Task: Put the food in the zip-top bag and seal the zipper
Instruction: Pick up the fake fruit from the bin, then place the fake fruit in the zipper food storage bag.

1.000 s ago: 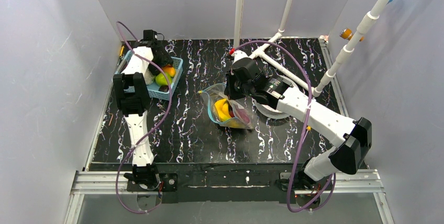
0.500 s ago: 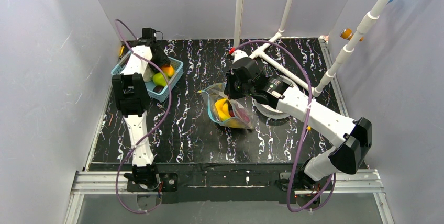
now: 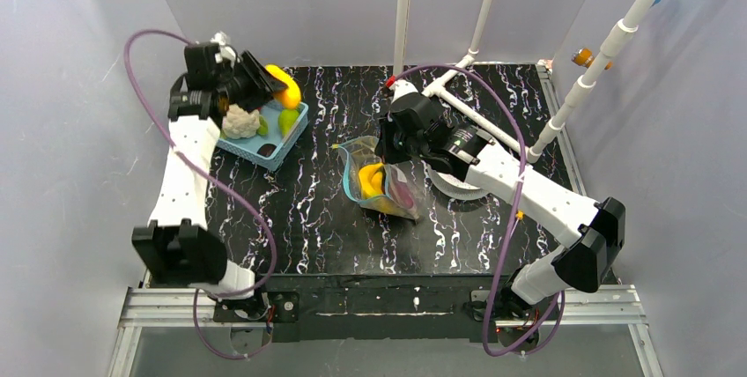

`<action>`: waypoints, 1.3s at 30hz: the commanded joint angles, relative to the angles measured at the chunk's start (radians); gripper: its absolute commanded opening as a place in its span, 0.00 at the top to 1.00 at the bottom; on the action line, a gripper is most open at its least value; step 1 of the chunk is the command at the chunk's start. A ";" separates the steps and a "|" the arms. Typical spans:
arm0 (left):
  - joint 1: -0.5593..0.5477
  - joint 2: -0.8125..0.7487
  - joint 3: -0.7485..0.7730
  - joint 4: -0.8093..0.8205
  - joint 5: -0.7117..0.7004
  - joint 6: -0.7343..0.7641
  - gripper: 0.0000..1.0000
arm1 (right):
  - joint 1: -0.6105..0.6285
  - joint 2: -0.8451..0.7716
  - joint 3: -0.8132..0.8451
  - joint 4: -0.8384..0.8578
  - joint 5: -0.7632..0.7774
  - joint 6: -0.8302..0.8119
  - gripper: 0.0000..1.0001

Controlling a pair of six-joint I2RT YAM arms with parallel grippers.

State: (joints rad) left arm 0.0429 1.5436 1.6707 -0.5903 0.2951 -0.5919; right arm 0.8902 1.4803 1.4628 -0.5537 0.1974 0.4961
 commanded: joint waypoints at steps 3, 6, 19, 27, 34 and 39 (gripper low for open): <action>-0.125 -0.236 -0.349 0.148 0.427 -0.160 0.89 | -0.005 0.003 0.045 0.017 -0.043 0.052 0.99; -0.290 -0.342 -0.428 0.179 0.392 -0.185 0.89 | -0.005 -0.008 0.025 0.021 -0.062 0.078 0.99; -0.555 -0.575 -0.670 0.308 0.110 -0.274 0.90 | -0.005 -0.098 -0.036 0.071 -0.112 0.136 0.99; -0.569 -0.527 -0.684 0.268 0.070 -0.251 0.85 | -0.005 -0.134 -0.050 0.095 -0.160 0.167 0.99; -0.569 -0.475 -0.636 0.205 0.061 -0.235 0.50 | -0.005 -0.158 -0.060 0.097 -0.157 0.167 0.99; -0.569 -0.475 -0.563 0.109 0.029 -0.175 0.27 | -0.005 -0.147 -0.058 0.091 -0.161 0.164 0.99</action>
State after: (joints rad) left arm -0.5209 1.0847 1.0218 -0.4065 0.3565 -0.8257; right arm 0.8841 1.3613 1.3968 -0.5175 0.0509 0.6552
